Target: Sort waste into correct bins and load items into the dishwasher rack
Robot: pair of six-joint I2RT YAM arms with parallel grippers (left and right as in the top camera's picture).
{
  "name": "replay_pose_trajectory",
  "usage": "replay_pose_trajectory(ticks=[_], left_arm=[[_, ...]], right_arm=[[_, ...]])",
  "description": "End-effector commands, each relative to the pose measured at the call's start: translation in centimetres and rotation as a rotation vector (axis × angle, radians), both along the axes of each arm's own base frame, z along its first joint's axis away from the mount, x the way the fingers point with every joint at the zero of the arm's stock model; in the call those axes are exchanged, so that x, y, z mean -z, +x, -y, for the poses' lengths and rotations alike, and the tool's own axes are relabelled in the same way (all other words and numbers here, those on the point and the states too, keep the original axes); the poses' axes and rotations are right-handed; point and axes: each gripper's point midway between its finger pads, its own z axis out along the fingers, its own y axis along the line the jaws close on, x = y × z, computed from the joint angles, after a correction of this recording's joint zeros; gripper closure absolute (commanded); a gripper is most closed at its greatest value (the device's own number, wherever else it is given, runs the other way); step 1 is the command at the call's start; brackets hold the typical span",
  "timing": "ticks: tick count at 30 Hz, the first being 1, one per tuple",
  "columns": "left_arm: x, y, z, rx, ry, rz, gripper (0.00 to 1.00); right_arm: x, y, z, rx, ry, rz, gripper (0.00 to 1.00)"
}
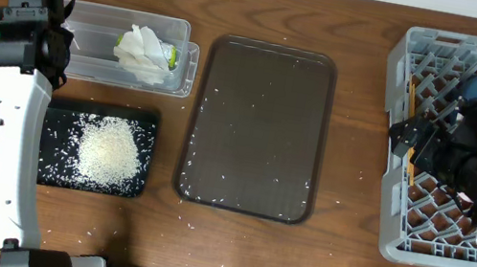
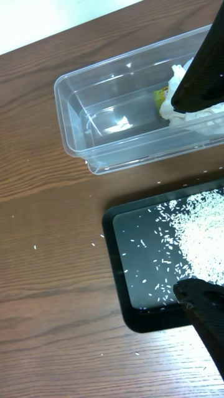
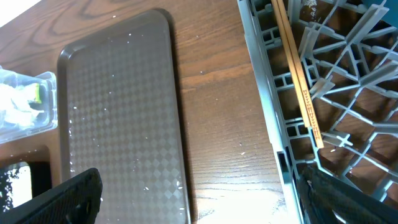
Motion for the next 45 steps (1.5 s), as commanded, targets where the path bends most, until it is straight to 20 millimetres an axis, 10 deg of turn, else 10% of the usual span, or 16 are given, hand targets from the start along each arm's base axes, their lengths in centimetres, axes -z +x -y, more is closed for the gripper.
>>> replay_pose_trajectory(ticks=[1,36,45], left_arm=[[0.0,-0.2,-0.4,-0.007,0.022,-0.017,0.12],[-0.9,-0.6,-0.3,-0.004,0.028,0.012,0.12],[-1.2,-6.3,0.9,0.002,-0.001,-0.125,0.12]], right_arm=[[-0.2,0.0,-0.3,0.000,0.011,0.004,0.01],[-0.2,0.0,-0.3,0.000,0.011,0.002,0.01],[-0.2,0.0,-0.3,0.000,0.011,0.002,0.01]])
